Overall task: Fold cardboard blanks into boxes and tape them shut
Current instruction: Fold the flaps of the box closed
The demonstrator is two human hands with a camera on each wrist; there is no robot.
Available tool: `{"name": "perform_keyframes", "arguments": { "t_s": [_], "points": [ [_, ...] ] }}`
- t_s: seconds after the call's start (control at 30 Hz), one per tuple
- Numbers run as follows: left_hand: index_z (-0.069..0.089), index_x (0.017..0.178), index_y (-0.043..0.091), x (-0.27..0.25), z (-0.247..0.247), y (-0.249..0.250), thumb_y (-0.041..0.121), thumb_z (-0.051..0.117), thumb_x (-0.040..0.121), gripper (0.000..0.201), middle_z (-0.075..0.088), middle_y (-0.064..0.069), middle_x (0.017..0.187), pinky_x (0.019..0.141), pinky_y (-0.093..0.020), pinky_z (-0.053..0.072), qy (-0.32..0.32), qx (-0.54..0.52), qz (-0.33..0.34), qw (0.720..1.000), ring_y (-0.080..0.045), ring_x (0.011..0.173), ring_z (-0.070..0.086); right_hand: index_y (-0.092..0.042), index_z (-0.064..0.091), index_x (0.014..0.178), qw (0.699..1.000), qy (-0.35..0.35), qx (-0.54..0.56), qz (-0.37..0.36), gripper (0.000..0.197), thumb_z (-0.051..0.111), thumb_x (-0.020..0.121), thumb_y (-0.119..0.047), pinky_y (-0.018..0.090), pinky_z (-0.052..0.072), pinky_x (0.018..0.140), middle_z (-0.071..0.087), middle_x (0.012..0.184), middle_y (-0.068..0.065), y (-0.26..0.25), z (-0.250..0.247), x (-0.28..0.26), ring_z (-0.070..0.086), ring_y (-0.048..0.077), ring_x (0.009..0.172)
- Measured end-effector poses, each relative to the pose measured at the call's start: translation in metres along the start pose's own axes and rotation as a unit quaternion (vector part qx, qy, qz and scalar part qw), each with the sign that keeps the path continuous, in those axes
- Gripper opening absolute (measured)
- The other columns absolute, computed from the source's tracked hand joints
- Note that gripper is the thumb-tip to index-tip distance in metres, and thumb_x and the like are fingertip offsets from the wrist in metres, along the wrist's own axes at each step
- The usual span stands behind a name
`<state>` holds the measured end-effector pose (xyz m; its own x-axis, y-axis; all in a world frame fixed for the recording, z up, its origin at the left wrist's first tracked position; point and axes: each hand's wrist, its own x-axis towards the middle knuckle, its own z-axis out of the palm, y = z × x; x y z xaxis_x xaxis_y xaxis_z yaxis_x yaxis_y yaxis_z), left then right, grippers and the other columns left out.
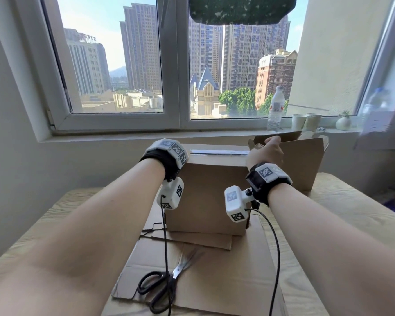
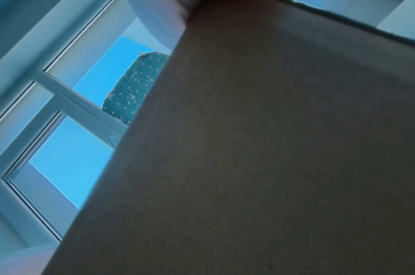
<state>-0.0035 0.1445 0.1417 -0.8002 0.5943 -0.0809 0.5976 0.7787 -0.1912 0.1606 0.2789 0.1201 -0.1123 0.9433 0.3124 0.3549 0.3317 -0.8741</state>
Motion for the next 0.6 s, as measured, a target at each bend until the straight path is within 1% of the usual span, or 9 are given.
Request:
{"name": "perform_keyframes", "arguments": {
  "t_s": [0.07,0.2,0.27,0.33,0.37,0.43,0.5,0.53,0.6],
  "points": [
    [0.056,0.109,0.012,-0.004,-0.002,-0.003,0.017,0.039,0.101,0.019,0.059,-0.013,0.114,0.105,-0.042,0.041,0.028,0.007,-0.008,1.000,-0.032,0.118,0.055,-0.010,0.047,0.118,1.000,0.003,0.003,0.003,0.029,0.052,0.090,-0.001,0.037,0.047,0.084,0.065,0.115,0.014,0.001,0.001,0.000,0.064,0.035,0.106],
    [0.055,0.084,0.021,0.010,-0.002,0.006,0.021,0.047,0.098,0.016,0.064,-0.012,0.113,0.102,-0.044,0.046,0.014,-0.060,0.005,0.998,-0.031,0.110,0.060,-0.011,0.046,0.116,1.000,-0.003,0.018,0.001,0.031,0.050,0.088,0.001,0.036,0.048,0.082,0.065,0.115,0.012,0.002,0.001,-0.001,0.064,0.034,0.104],
    [0.045,0.070,0.025,0.044,0.007,0.014,0.024,0.050,0.097,0.027,0.056,-0.008,0.091,0.093,-0.040,0.045,0.001,-0.078,0.011,0.997,-0.025,0.092,0.055,-0.011,0.046,0.115,1.000,-0.003,0.023,0.000,0.031,0.050,0.087,0.001,0.036,0.049,0.082,0.065,0.115,0.011,0.003,0.000,-0.002,0.065,0.033,0.104],
    [0.049,0.077,0.026,0.091,0.018,0.024,0.023,0.049,0.092,0.016,0.046,-0.007,0.080,0.086,-0.037,0.037,-0.036,-0.054,-0.006,0.998,-0.025,0.083,0.048,-0.011,0.046,0.115,1.000,-0.001,0.030,0.002,0.031,0.050,0.087,0.001,0.035,0.048,0.080,0.065,0.115,0.011,0.003,0.000,-0.002,0.064,0.033,0.104],
    [0.054,0.084,0.026,0.131,0.032,0.030,0.025,0.047,0.092,0.011,0.052,-0.014,0.088,0.088,-0.036,0.035,-0.027,-0.050,0.004,0.998,-0.026,0.085,0.052,-0.011,0.047,0.115,0.999,-0.002,0.033,0.003,0.031,0.051,0.087,0.001,0.034,0.047,0.079,0.064,0.115,0.011,0.003,0.000,-0.003,0.064,0.033,0.104],
    [0.057,0.104,0.032,0.176,0.042,0.046,0.029,0.039,0.095,0.021,0.057,-0.019,0.127,0.099,-0.036,0.035,-0.011,-0.052,0.034,0.998,-0.027,0.109,0.055,-0.011,0.047,0.114,0.999,-0.003,0.036,0.007,0.030,0.051,0.087,0.001,0.033,0.046,0.077,0.065,0.115,0.012,0.004,0.000,-0.002,0.064,0.033,0.103],
    [0.052,0.123,0.015,0.118,0.028,0.066,0.033,0.034,0.096,0.037,0.049,-0.022,0.135,0.110,-0.044,0.033,0.014,-0.075,0.030,0.997,-0.032,0.132,0.046,-0.011,0.047,0.114,0.999,-0.001,0.039,0.015,0.030,0.051,0.087,0.002,0.034,0.046,0.076,0.064,0.115,0.012,0.005,-0.001,-0.003,0.064,0.033,0.102],
    [0.047,0.127,0.008,0.085,0.021,0.075,0.039,0.034,0.096,0.045,0.041,-0.030,0.133,0.113,-0.045,0.030,0.028,-0.101,0.006,0.994,-0.035,0.138,0.038,-0.011,0.048,0.114,0.999,-0.001,0.038,0.018,0.030,0.051,0.087,0.002,0.034,0.047,0.076,0.064,0.115,0.012,0.005,-0.001,-0.003,0.064,0.034,0.102],
    [0.034,0.144,0.000,0.038,0.012,0.089,0.049,0.033,0.096,0.068,0.030,-0.026,0.151,0.116,-0.045,0.024,0.066,-0.128,0.002,0.990,-0.037,0.143,0.027,-0.011,0.048,0.114,0.999,0.000,0.036,0.022,0.030,0.051,0.087,0.002,0.034,0.045,0.075,0.064,0.115,0.012,0.005,-0.002,-0.003,0.064,0.033,0.103]
  ]
}}
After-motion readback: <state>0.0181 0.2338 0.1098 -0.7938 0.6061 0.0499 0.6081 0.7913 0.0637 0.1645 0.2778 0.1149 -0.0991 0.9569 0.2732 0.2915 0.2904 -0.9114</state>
